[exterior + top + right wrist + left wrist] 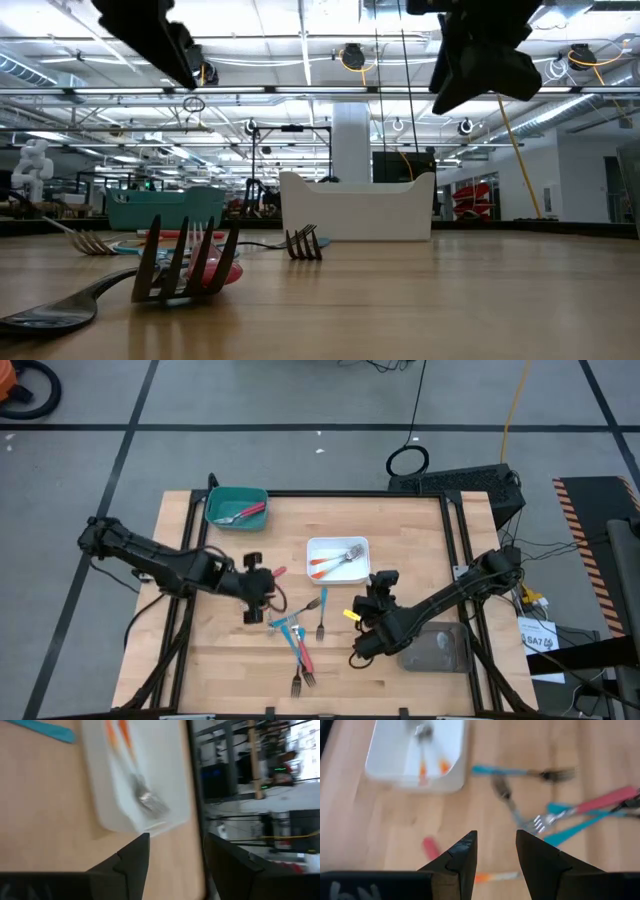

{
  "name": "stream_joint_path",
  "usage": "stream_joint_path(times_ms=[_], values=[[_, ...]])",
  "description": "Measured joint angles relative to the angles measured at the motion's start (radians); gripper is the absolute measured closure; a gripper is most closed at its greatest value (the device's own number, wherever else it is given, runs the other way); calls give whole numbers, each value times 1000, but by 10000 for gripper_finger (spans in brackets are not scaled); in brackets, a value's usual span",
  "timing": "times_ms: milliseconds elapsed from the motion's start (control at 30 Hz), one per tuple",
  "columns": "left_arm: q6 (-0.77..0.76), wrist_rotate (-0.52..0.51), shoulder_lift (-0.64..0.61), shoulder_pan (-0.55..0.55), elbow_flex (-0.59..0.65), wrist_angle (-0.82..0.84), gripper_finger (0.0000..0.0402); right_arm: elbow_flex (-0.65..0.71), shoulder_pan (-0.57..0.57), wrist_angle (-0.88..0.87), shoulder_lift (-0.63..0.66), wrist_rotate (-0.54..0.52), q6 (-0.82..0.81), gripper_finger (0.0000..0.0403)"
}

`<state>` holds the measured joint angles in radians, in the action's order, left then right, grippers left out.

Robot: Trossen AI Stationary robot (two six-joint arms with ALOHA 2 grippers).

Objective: Sort silverware by color (type)
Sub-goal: Put the blue fork into the black bin

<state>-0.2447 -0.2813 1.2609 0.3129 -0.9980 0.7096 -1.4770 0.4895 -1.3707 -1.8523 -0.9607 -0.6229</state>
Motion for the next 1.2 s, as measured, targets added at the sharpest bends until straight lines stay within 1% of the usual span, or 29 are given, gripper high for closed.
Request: stream_joint_path(times_ms=[100, 167, 267, 333, 400, 600, 700, 767, 900, 1067, 1200], values=[[-4, -53, 39, 77, 2, -55, 257, 0, 7, 82, 0, 57, 19, 222], [-1, -95, 80, 126, 0, -124, 257, 0, 13, 143, 0, 96, 38, 222], [51, -97, 131, 177, 2, -171, 257, 0, 24, 244, 0, 142, 68, 222], [56, -88, 168, 197, -2, -225, 257, 0, 32, 311, 0, 171, 85, 222], [35, -87, 190, 218, 1, -211, 257, 0, 41, 386, 0, 204, 101, 222], [-34, -85, 266, 245, 0, -266, 257, 0, 67, 600, 0, 337, 141, 222], [-58, -84, 297, 248, 1, -291, 257, 0, 84, 681, 0, 384, 147, 222], [-63, -84, 324, 250, -1, -354, 257, 0, 99, 707, 0, 389, 151, 222], [-46, -84, 378, 253, -1, -447, 257, 0, 127, 708, 0, 389, 148, 222], [-44, -84, 443, 255, 0, -530, 257, 0, 154, 690, 0, 389, 119, 222], [-7, -87, 477, 255, 0, -573, 256, 0, 173, 681, 0, 389, 104, 222]])
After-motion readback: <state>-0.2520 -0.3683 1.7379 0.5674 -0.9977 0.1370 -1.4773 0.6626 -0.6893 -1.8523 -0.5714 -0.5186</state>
